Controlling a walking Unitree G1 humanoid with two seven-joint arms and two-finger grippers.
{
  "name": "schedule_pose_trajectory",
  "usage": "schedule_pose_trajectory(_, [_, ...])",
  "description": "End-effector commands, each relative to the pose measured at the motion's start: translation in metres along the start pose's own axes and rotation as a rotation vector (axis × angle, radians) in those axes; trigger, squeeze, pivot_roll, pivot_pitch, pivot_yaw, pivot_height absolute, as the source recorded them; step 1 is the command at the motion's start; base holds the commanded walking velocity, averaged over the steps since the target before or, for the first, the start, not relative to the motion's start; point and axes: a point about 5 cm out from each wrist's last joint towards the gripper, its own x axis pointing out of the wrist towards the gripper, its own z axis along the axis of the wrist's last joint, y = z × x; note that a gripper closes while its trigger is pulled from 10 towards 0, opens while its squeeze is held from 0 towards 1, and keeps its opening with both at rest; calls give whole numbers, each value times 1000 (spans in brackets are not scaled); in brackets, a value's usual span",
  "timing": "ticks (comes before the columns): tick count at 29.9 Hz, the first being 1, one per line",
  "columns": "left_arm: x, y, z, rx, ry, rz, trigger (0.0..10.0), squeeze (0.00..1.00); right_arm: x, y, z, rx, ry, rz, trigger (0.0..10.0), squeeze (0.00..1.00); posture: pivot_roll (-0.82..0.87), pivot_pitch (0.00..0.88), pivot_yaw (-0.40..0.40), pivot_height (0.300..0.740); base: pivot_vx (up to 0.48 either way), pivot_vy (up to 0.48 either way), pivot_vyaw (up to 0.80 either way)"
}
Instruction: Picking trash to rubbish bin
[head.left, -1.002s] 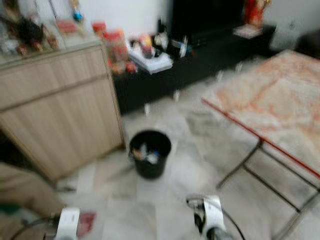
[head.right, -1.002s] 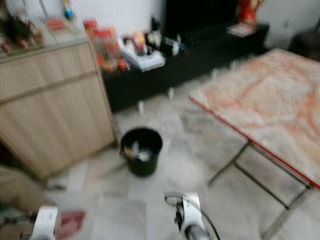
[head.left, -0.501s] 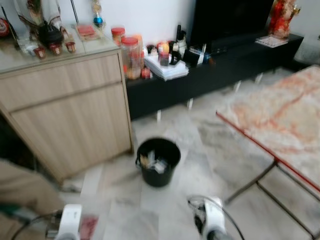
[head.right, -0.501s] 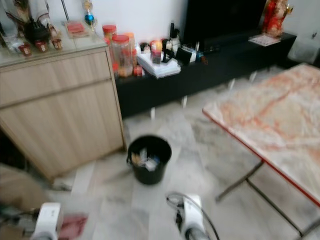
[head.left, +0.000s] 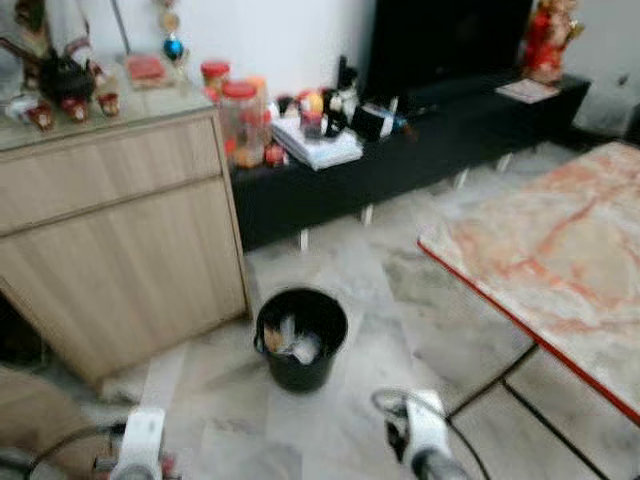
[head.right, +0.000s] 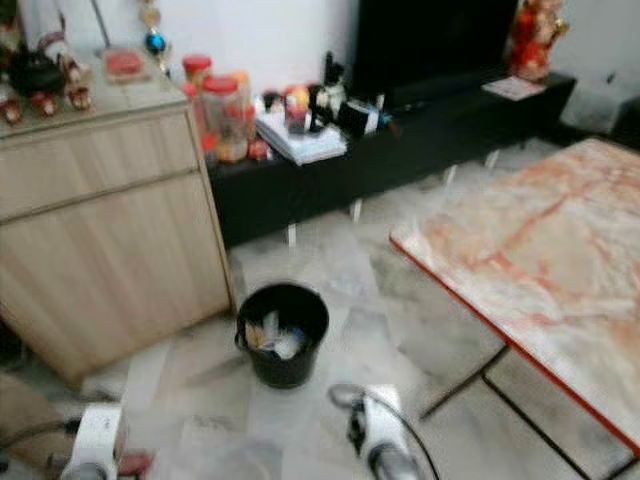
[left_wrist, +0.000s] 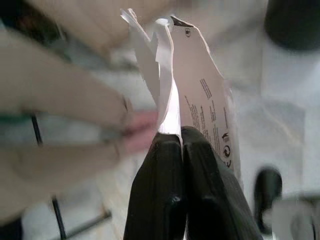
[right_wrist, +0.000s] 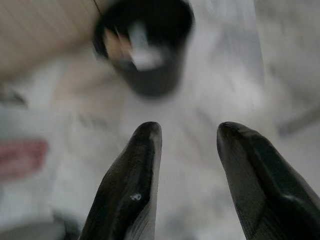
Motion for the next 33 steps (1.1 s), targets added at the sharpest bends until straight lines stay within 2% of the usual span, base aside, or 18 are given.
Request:
schedule_pose_trajectory(1, [3, -7, 21, 11, -90, -10, 10000, 0, 2, -9, 15, -39, -72, -7, 10000, 0, 216, 0, 2, 740, 311, 0, 0])
schedule_pose_trajectory(3, [5, -10, 44, 47, -196, -21, 10000, 0, 6, -3, 37, -76, -160, 32, 10000, 0, 216, 0, 2, 740, 311, 0, 0])
schedule_pose_trajectory(6, [6, -16, 81, 48, -351, -37, 10000, 0, 10, 10, 70, -130, -296, 103, 10000, 0, 216, 0, 2, 740, 321, 0, 0])
schedule_pose_trajectory(9, [3, -20, 110, 27, -468, -46, 10000, 0, 11, 21, 96, -147, -406, 154, 10000, 0, 216, 0, 2, 740, 346, 0, 0])
schedule_pose_trajectory(13, [-7, -31, 164, -3, -678, -73, 10000, 0, 6, 39, 145, -129, -614, 218, 10000, 0, 218, 0, -3, 740, 350, 0, 0])
schedule_pose_trajectory(17, [-15, -38, 185, -11, -769, -100, 10000, 0, 1, 45, 167, -114, -713, 238, 10000, 0, 218, 0, -3, 740, 350, 0, 0])
schedule_pose_trajectory(23, [-27, -47, 205, -20, -867, -153, 10000, 0, -5, 50, 188, -82, -798, 244, 10000, 0, 211, 0, 7, 740, 353, 0, 0])
schedule_pose_trajectory(33, [-32, -56, 206, -20, -887, -193, 10000, 0, -5, 55, 189, -78, -795, 259, 10000, 0, 228, 0, 11, 740, 355, 0, 0])
